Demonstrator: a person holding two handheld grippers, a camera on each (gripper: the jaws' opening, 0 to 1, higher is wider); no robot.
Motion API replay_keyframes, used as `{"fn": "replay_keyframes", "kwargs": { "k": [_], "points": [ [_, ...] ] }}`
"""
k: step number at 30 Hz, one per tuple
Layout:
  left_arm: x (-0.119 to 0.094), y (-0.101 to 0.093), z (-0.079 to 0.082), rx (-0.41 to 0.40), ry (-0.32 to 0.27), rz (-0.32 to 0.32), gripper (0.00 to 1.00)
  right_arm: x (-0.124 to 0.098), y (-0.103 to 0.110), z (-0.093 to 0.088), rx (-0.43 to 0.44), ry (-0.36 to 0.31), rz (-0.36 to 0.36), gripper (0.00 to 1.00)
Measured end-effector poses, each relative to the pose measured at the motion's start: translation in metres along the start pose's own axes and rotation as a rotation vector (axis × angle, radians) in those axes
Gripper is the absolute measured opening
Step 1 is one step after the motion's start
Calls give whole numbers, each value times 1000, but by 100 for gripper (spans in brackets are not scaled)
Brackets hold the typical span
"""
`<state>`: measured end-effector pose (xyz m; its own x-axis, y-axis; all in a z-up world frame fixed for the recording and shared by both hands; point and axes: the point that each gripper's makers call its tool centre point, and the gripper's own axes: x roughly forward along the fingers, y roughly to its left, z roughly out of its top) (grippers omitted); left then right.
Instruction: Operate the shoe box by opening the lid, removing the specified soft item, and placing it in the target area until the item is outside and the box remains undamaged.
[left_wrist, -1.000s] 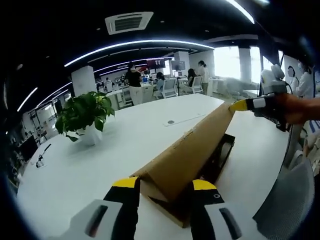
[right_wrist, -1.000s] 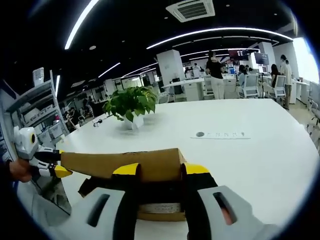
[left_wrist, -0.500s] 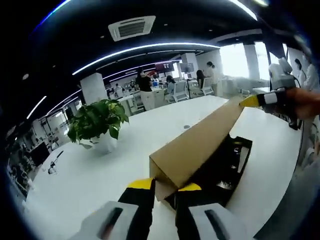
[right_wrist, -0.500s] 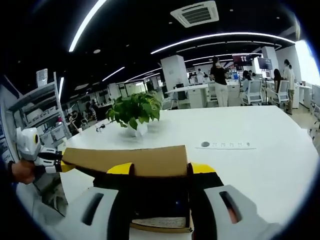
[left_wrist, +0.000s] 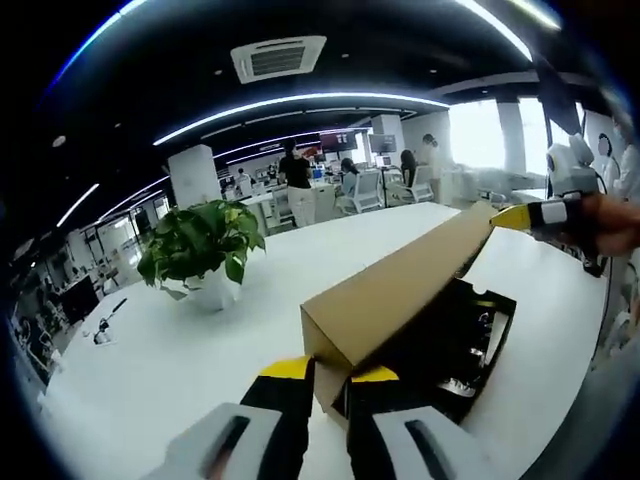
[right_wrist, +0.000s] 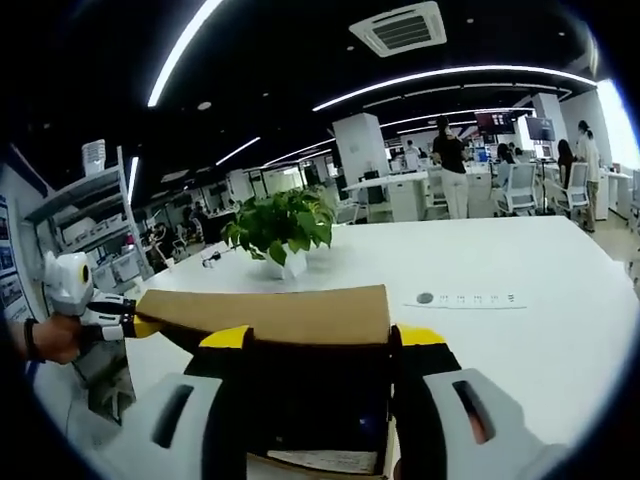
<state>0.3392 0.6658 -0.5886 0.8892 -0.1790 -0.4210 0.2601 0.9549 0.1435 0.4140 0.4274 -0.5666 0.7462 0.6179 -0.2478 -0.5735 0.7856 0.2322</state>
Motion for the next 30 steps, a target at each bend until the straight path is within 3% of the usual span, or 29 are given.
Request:
{"fn": "replay_keyframes", "kwargs": {
  "k": [21,30],
  "points": [
    [13,12,10,-21,9,-11,9,11,-7,-4,-42,38,35,49],
    [20,20,16,-47,5,-11,8,30,-25,-20,-111,128,20,40]
  ]
}}
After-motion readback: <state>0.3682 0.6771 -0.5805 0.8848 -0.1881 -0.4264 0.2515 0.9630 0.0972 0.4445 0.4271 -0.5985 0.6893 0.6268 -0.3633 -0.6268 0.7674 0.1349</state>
